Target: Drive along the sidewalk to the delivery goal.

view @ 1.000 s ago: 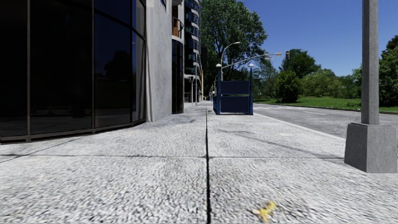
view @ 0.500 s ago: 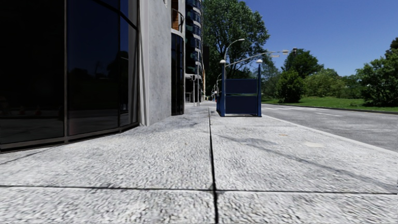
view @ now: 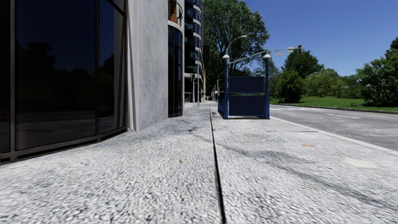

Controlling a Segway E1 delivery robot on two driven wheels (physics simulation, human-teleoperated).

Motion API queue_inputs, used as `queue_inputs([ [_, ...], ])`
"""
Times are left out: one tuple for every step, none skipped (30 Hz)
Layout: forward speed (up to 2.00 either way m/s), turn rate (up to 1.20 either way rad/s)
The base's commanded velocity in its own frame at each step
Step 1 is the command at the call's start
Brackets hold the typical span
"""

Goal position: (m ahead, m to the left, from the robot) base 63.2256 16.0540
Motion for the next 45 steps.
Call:
queue_inputs([
  [2.0,0.01],
  [2.0,0.18],
  [2.0,0.18],
  [2.0,0.26],
  [2.0,0.26],
  [2.0,0.26],
  [2.0,0.04],
  [2.0,0.0],
  [2.0,0.0],
  [2.0,0.0],
  [2.0,0.0],
  [2.0,0.0],
  [2.0,0.0],
  [2.0,0.0],
  [2.0,0.0],
  [2.0,0.0],
  [2.0,0.0],
  [2.0,0.0],
  [2.0,0.0],
  [2.0,0.0],
  [2.0,0.0],
  [2.0,0.0],
  [2.0,0.0],
  [2.0,0.0],
  [2.0,0.0],
  [2.0,0.0],
  [2.0,0.0],
  [2.0,0.0],
  [2.0,0.0],
  [2.0,0.0],
  [2.0,0.0],
  [2.0,0.0],
  [2.0,0.0],
  [2.0,0.0],
  [2.0,0.0],
  [2.0,0.0],
  [2.0,0.0],
  [2.0,0.0],
  [2.0,0.0],
  [2.0,0.0],
  [2.0,0.0],
  [2.0,0.0],
  [2.0,0.0],
  [2.0,0.0],
  [2.0,0.0],
])
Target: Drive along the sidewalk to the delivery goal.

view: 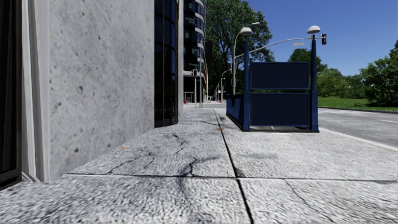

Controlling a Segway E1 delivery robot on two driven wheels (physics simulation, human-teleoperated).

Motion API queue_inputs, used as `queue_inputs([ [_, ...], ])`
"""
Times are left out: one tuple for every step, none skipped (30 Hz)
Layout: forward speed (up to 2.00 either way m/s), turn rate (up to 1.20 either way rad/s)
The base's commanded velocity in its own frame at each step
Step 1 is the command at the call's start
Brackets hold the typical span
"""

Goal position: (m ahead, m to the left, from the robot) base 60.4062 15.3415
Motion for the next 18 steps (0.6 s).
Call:
queue_inputs([
  [2.0,0.0],
  [2.0,0.0],
  [2.0,0.0],
  [2.0,0.0],
  [2.0,0.0],
  [2.0,0.0],
  [2.0,0.0],
  [2.0,0.0],
  [2.0,0.0],
  [2.0,0.0],
  [2.0,0.0],
  [2.0,0.0],
  [2.0,0.0],
  [2.0,0.0],
  [2.0,0.0],
  [2.0,0.0],
  [2.0,0.0],
  [2.0,0.0],
])
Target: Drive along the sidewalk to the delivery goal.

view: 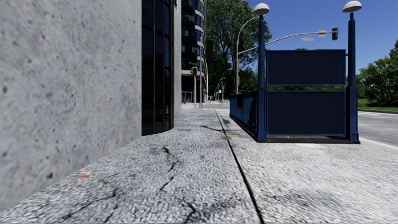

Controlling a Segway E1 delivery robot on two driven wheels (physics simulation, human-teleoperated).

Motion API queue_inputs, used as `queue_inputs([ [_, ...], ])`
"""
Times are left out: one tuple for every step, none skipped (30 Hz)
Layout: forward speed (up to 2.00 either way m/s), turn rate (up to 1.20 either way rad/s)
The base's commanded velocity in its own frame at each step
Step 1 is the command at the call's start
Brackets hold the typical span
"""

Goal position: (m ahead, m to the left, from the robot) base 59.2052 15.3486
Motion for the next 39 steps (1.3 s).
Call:
queue_inputs([
  [2.0,0.0],
  [2.0,-0.1],
  [2.0,-0.1],
  [2.0,-0.24],
  [2.0,-0.34],
  [2.0,-0.39],
  [2.0,-0.39],
  [2.0,-0.4],
  [2.0,-0.38],
  [2.0,-0.38],
  [2.0,0.0],
  [2.0,0.0],
  [2.0,0.0],
  [2.0,0.0],
  [2.0,0.0],
  [2.0,0.0],
  [2.0,0.0],
  [2.0,0.0],
  [2.0,0.0],
  [2.0,0.0],
  [2.0,0.0],
  [2.0,0.0],
  [2.0,0.0],
  [2.0,0.0],
  [2.0,0.0],
  [2.0,0.0],
  [2.0,0.0],
  [2.0,0.0],
  [2.0,0.0],
  [2.0,0.0],
  [2.0,0.0],
  [2.0,0.0],
  [2.0,0.0],
  [2.0,0.0],
  [2.0,0.0],
  [2.0,0.0],
  [2.0,0.0],
  [2.0,0.0],
  [2.0,0.0],
])
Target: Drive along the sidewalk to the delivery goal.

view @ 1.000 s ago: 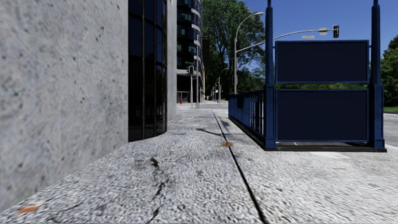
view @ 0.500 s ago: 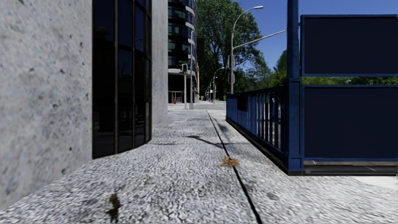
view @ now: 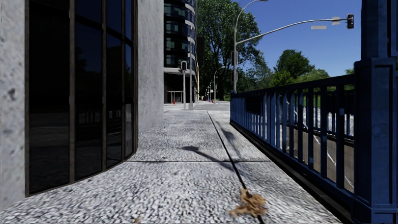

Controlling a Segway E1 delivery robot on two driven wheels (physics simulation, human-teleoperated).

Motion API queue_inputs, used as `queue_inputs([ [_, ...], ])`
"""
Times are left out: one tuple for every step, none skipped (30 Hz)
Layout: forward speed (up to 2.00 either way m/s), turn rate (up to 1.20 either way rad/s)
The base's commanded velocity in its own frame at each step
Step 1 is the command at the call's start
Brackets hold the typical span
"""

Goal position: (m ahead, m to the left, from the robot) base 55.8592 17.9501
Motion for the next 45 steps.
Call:
queue_inputs([
  [2.0,0.0],
  [2.0,0.0],
  [2.0,0.0],
  [2.0,0.0],
  [2.0,0.0],
  [2.0,0.0],
  [2.0,0.0],
  [2.0,0.0],
  [2.0,0.0],
  [2.0,0.0],
  [2.0,0.0],
  [2.0,0.0],
  [2.0,0.0],
  [2.0,0.0],
  [2.0,0.0],
  [2.0,0.0],
  [2.0,0.0],
  [2.0,0.0],
  [2.0,0.0],
  [2.0,0.0],
  [2.0,0.0],
  [2.0,0.0],
  [2.0,0.0],
  [2.0,0.0],
  [2.0,0.0],
  [2.0,0.0],
  [2.0,0.0],
  [2.0,0.0],
  [2.0,0.0],
  [2.0,0.0],
  [2.0,0.0],
  [2.0,0.0],
  [2.0,0.0],
  [2.0,0.0],
  [2.0,0.0],
  [2.0,0.0],
  [2.0,0.0],
  [2.0,0.0],
  [2.0,0.0],
  [2.0,0.0],
  [2.0,0.0],
  [2.0,0.0],
  [2.0,0.0],
  [2.0,0.0],
  [2.0,0.0],
])
